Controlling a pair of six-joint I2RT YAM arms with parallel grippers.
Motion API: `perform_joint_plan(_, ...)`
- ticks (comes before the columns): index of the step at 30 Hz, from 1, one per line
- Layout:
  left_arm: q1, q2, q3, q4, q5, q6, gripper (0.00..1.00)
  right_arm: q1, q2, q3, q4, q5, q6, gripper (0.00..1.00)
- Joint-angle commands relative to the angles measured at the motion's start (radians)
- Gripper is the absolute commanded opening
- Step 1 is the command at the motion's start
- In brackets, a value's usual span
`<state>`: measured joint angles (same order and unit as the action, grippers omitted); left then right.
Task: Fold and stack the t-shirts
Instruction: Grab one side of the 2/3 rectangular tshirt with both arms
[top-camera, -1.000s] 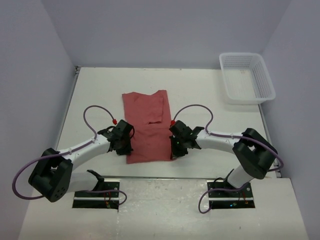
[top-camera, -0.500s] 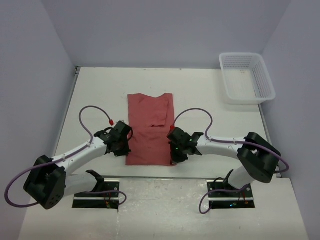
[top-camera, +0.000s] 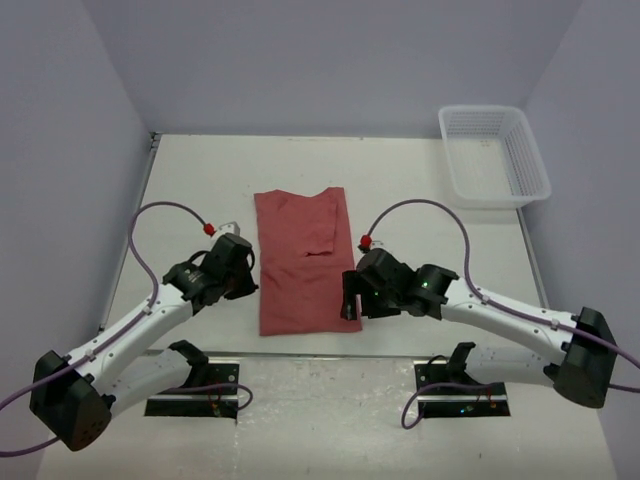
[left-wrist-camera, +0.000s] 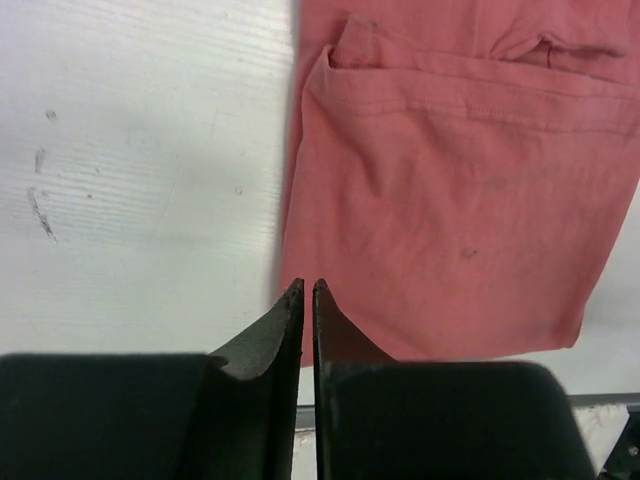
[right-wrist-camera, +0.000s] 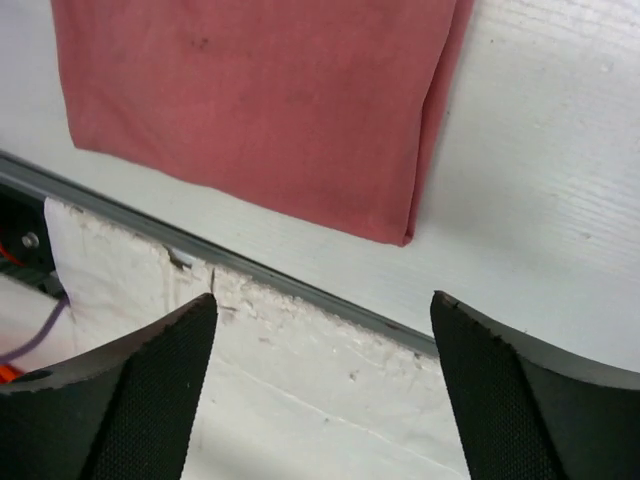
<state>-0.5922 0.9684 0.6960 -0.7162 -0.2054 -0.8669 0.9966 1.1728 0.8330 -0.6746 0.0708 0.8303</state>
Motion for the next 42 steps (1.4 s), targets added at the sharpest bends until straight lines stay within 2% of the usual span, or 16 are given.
perform_joint_plan(1, -0.023, -0.028, 0.011, -0.045, 0.035, -0.049, 0.09, 0.007, -0.083, -0.021, -0.063, 0.003, 0.036, 0.92)
perform_joint_plan(2, -0.024, -0.040, -0.009, -0.046, 0.047, -0.055, 0.13, 0.007, -0.102, -0.044, -0.050, -0.003, 0.067, 0.94)
perform_joint_plan(4, -0.026, -0.069, -0.023, -0.043, 0.084, -0.075, 0.16, 0.007, -0.148, -0.127, 0.018, -0.022, 0.096, 0.94)
perform_joint_plan(10, -0.026, -0.129, -0.032, -0.043, 0.132, -0.075, 0.18, 0.007, -0.190, -0.290, 0.159, -0.040, 0.243, 0.88)
perform_joint_plan(15, -0.026, -0.123, -0.023, -0.046, 0.147, -0.061, 0.18, 0.007, -0.194, -0.368, 0.246, -0.028, 0.280, 0.80)
perform_joint_plan(21, -0.024, -0.108, -0.023, -0.037, 0.149, -0.054, 0.18, 0.005, -0.134, -0.403, 0.322, -0.029, 0.323, 0.77)
perform_joint_plan(30, -0.026, -0.079, -0.021, -0.003, 0.172, -0.040, 0.19, 0.000, -0.001, -0.400, 0.377, 0.004, 0.382, 0.64)
perform_joint_plan(38, -0.026, -0.089, -0.003, -0.014, 0.176, -0.027, 0.19, -0.004, 0.093, -0.405, 0.373, 0.046, 0.446, 0.55)
perform_joint_plan(42, -0.026, -0.089, 0.023, -0.029, 0.176, -0.021, 0.20, -0.004, 0.103, -0.391, 0.311, 0.083, 0.487, 0.55)
